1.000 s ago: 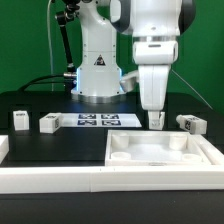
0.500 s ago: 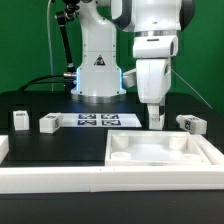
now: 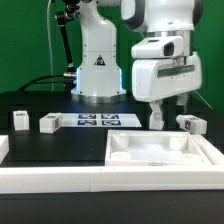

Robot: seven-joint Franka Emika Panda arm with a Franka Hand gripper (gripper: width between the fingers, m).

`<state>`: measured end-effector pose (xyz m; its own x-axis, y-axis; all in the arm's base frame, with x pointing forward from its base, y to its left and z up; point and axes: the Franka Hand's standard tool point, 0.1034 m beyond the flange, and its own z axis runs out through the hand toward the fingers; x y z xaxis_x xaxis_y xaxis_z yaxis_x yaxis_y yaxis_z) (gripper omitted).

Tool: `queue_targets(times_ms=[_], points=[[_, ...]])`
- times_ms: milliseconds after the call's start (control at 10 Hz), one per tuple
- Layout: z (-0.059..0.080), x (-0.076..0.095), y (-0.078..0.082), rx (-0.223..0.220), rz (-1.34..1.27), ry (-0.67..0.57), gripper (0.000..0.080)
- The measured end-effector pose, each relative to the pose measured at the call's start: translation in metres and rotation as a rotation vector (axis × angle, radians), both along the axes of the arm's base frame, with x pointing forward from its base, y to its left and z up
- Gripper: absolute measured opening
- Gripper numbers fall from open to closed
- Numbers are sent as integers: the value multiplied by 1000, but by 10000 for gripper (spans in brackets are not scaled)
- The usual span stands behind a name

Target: Assemble square table

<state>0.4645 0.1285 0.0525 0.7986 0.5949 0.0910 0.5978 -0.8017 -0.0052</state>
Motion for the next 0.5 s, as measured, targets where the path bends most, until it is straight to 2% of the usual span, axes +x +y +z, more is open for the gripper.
queue_targets(times_ms=[100,300,500], points=[[-1,-3,9,7,-54,6,649],[-1,-2,7,25,-162,17,649],[-2,-8,18,36,-261,30,649]])
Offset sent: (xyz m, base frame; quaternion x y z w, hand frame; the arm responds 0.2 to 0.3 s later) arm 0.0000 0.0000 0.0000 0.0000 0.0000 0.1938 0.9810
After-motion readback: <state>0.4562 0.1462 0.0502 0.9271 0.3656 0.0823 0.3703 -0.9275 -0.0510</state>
